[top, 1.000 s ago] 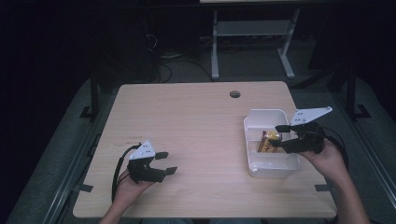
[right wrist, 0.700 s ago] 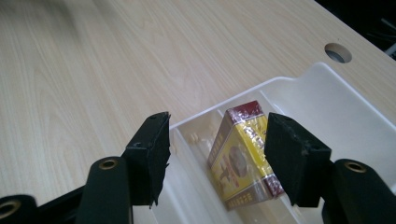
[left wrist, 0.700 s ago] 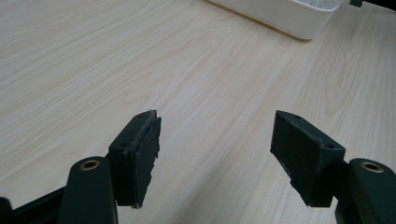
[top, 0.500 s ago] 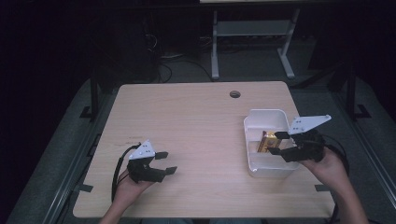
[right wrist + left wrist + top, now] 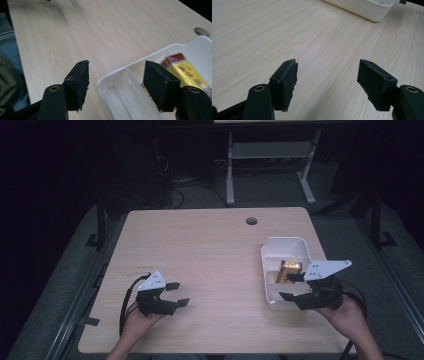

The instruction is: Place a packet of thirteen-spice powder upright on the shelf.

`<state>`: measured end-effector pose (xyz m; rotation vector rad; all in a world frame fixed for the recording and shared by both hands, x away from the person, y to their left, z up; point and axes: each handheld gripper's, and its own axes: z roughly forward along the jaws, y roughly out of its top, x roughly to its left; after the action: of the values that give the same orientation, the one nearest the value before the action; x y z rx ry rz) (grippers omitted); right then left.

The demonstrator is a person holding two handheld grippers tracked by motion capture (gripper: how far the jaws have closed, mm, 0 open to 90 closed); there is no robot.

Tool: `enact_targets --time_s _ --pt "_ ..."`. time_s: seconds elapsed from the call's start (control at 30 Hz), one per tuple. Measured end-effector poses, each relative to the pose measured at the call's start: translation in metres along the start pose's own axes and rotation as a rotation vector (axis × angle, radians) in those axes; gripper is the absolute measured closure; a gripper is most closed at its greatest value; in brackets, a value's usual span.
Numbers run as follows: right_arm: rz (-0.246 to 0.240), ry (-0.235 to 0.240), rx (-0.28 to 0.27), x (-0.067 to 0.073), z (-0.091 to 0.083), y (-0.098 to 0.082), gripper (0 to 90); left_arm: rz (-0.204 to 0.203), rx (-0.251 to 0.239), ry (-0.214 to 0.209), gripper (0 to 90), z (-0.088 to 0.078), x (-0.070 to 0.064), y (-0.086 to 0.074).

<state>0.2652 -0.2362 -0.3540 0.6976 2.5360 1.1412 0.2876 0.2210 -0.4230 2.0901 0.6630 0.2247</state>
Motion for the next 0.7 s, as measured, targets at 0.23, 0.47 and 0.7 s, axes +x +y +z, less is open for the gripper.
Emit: enact_targets --time_s 0.23,0.47,0.7 --pt "-0.023 0.044 -0.005 0.017 0.015 0.004 34.4 -0.001 -0.003 0.003 30.6 -0.001 0.001 0.000" --pt "-0.030 0.086 -0.010 0.030 0.028 0.007 32.8 -0.007 -0.005 0.010 29.3 -0.002 0.002 0.000" --pt "-0.033 0.121 -0.025 0.038 0.039 0.011 31.8 -0.005 -0.002 0.017 27.6 -0.002 0.002 -0.001"
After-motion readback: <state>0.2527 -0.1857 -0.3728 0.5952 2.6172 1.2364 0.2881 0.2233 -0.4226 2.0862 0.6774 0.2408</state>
